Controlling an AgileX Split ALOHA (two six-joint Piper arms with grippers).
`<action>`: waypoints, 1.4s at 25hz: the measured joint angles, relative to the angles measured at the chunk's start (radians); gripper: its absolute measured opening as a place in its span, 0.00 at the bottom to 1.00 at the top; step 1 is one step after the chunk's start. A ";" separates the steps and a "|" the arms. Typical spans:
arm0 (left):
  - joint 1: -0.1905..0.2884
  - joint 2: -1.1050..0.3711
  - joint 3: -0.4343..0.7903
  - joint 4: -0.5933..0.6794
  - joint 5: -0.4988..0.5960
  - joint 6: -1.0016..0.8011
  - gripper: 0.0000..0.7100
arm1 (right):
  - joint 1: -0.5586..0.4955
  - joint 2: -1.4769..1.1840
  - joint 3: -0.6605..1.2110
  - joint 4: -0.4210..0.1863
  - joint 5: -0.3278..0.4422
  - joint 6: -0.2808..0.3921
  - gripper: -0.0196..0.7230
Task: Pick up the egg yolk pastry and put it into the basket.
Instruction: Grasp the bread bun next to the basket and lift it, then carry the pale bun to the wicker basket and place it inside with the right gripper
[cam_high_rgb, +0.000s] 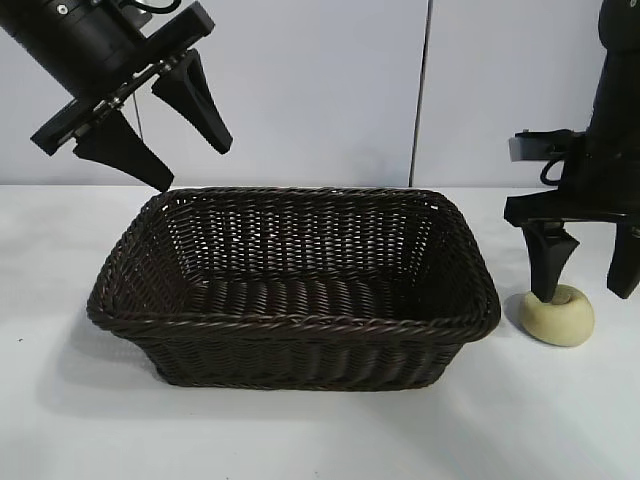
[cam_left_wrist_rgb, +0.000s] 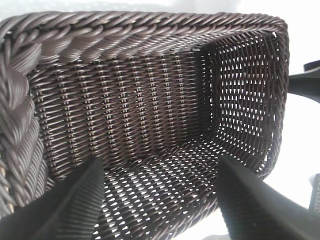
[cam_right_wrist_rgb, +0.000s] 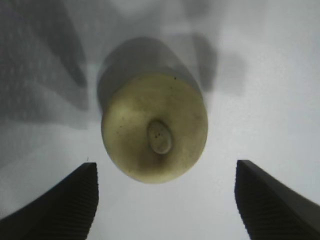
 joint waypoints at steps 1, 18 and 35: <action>0.000 0.000 0.000 0.000 0.000 0.000 0.66 | 0.000 0.003 0.000 0.000 -0.001 0.000 0.59; 0.000 0.000 0.000 0.000 0.000 0.000 0.66 | 0.000 -0.092 -0.176 0.020 0.152 0.000 0.07; 0.000 0.000 0.000 0.000 0.000 0.000 0.66 | 0.079 -0.181 -0.324 0.134 0.229 -0.030 0.07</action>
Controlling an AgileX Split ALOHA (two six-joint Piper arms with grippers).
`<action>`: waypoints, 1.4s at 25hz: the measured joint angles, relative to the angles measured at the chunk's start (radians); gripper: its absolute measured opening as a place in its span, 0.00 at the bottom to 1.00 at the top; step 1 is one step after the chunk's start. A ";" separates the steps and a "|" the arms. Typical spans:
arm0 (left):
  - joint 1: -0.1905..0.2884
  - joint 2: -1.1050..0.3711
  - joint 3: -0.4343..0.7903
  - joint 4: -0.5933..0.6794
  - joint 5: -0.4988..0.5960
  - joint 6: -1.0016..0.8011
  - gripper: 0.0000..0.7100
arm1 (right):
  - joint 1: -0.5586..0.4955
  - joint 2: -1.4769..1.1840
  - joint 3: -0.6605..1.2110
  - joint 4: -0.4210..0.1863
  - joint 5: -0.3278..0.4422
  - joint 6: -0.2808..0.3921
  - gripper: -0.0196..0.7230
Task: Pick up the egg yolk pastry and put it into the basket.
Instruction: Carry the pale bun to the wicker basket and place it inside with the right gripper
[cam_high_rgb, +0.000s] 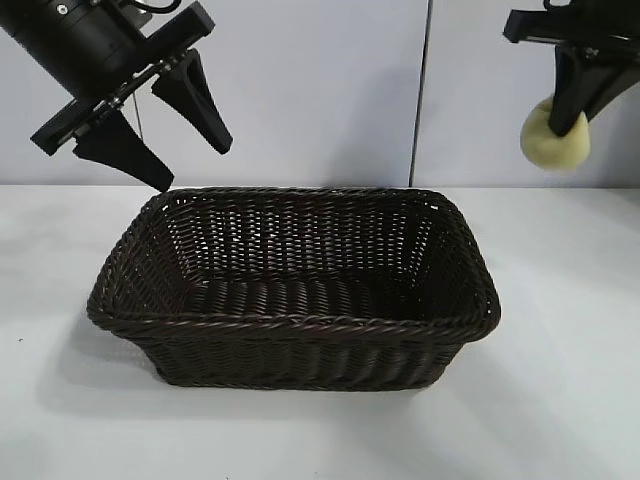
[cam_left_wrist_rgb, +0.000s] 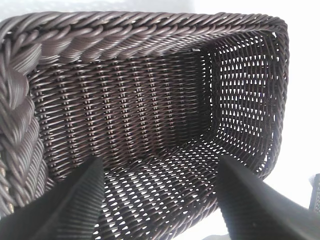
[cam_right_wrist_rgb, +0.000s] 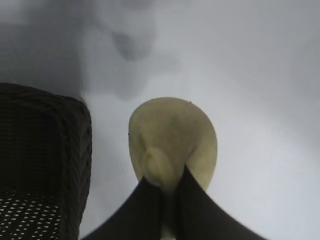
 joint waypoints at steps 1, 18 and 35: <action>0.000 0.000 0.000 0.000 0.000 0.000 0.66 | 0.020 0.000 0.000 0.001 0.000 0.000 0.07; 0.000 0.000 0.000 0.000 0.005 0.000 0.66 | 0.346 0.057 0.000 0.008 -0.033 0.000 0.07; 0.000 0.000 0.001 0.001 0.009 0.000 0.66 | 0.360 0.121 0.000 0.016 -0.054 0.000 0.25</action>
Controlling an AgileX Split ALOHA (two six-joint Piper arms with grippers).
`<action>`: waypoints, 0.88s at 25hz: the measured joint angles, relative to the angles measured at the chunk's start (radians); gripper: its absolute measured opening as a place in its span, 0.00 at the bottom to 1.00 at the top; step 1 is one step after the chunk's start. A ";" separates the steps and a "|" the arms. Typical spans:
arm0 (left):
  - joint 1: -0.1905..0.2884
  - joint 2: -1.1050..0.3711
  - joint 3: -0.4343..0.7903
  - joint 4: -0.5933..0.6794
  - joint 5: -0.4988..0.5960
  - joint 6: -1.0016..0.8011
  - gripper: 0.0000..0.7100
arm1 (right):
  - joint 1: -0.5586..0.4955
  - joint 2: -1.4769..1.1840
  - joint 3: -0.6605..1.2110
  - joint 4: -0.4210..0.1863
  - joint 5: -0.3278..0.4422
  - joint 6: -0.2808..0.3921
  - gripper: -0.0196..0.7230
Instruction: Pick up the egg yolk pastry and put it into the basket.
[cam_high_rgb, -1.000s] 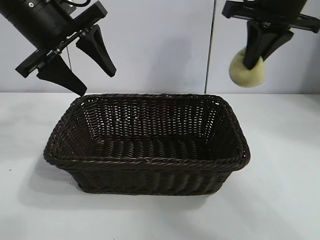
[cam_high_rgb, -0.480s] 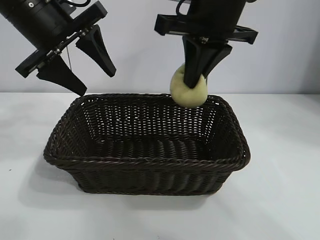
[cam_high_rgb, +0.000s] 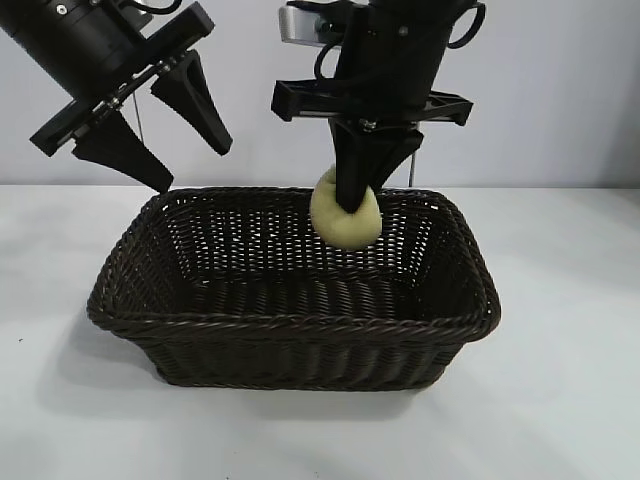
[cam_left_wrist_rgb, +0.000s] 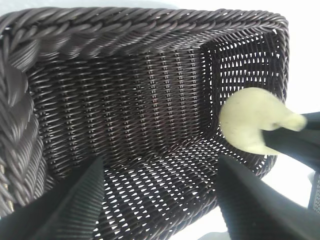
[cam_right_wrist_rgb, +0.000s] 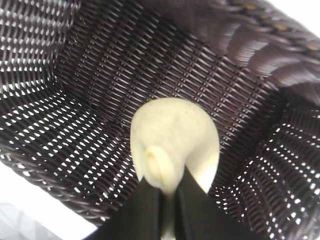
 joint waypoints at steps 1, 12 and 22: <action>0.000 0.000 0.000 0.000 0.000 0.000 0.66 | 0.000 0.000 0.000 0.001 0.000 0.000 0.35; 0.000 0.000 0.000 0.000 0.001 0.000 0.66 | -0.022 -0.033 0.000 0.018 0.010 0.012 0.78; 0.000 0.000 0.000 0.000 0.004 0.001 0.66 | -0.172 -0.118 0.000 0.034 0.046 -0.025 0.78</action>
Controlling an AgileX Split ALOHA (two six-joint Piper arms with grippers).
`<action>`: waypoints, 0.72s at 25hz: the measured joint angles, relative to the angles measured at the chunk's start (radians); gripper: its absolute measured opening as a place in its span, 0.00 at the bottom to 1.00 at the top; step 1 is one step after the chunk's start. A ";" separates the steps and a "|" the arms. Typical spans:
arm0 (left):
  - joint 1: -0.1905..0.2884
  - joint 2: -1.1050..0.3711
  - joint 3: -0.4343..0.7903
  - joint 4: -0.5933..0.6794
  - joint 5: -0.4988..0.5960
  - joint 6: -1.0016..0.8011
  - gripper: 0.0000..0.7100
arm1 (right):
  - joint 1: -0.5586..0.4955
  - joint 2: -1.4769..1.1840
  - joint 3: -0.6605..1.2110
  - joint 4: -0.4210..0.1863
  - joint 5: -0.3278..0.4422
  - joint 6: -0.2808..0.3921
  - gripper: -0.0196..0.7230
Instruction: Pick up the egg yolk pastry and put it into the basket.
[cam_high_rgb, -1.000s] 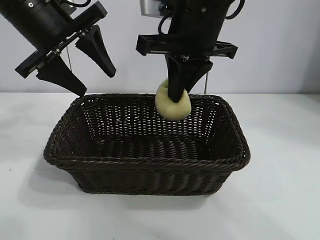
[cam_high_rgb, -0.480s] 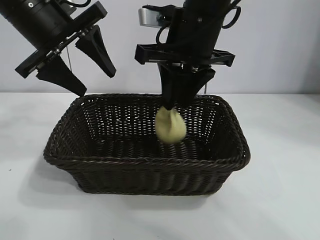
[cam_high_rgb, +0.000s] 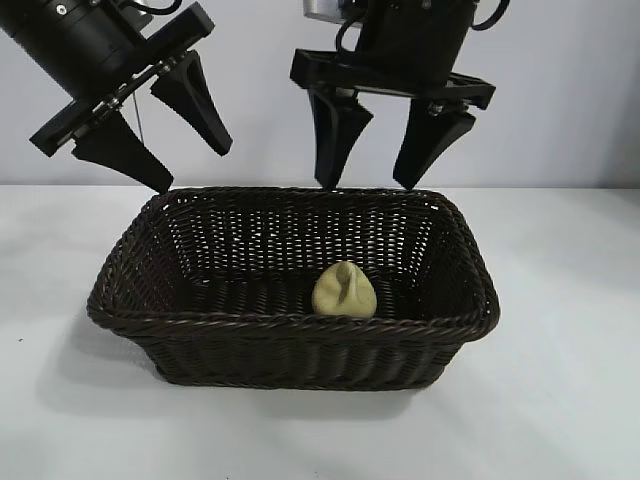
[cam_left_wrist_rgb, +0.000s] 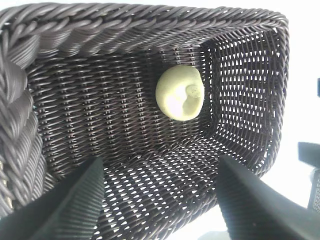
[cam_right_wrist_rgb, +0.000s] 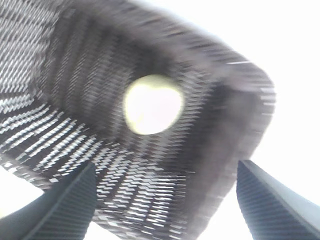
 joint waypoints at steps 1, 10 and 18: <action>0.000 0.000 0.000 0.000 0.000 0.000 0.66 | -0.014 -0.006 0.000 0.000 0.002 -0.001 0.78; 0.000 0.000 0.000 0.000 0.000 0.000 0.66 | -0.051 -0.013 0.000 0.007 0.007 -0.001 0.78; 0.000 0.000 0.000 0.000 -0.017 0.000 0.66 | -0.051 -0.013 0.000 0.008 0.007 -0.001 0.78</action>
